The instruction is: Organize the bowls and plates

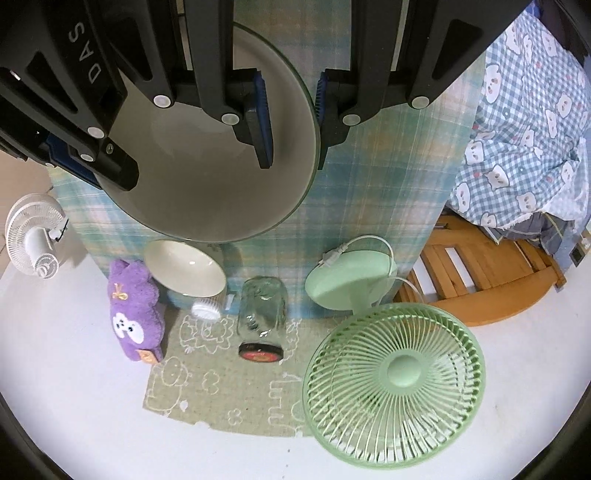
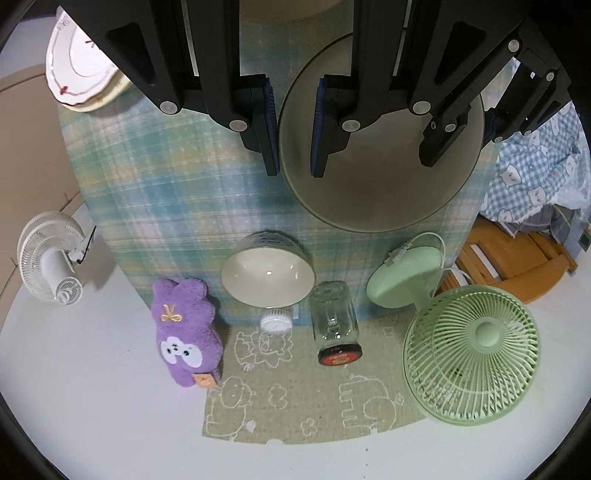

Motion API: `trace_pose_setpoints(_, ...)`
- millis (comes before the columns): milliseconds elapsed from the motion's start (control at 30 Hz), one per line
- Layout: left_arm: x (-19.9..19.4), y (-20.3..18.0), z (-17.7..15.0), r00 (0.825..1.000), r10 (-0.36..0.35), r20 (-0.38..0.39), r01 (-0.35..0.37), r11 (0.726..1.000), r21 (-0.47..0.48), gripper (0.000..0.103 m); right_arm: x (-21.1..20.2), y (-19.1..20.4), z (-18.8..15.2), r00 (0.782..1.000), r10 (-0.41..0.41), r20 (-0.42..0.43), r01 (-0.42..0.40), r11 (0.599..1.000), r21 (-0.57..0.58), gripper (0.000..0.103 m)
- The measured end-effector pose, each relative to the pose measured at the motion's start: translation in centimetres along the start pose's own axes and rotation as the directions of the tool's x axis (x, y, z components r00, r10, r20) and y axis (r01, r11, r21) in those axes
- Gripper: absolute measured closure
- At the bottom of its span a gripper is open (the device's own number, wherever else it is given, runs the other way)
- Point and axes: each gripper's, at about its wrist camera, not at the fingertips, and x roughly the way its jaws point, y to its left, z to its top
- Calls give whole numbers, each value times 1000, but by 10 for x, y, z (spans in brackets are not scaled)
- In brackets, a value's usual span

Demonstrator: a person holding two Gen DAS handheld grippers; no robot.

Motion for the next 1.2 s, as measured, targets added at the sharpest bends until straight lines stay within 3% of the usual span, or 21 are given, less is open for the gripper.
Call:
trace_pose_setpoints(600,-64,-32,-27,999,6,46,-6,1000,-3,85,-71,-32,-28,998,8,55,-7,1000,-19,83)
trace_pose_setpoints(1200,-84,-53,-65,1000,5,27,-5,1000,-24,85,-93,-56,-66,999,12,44,-10,999,-39,83)
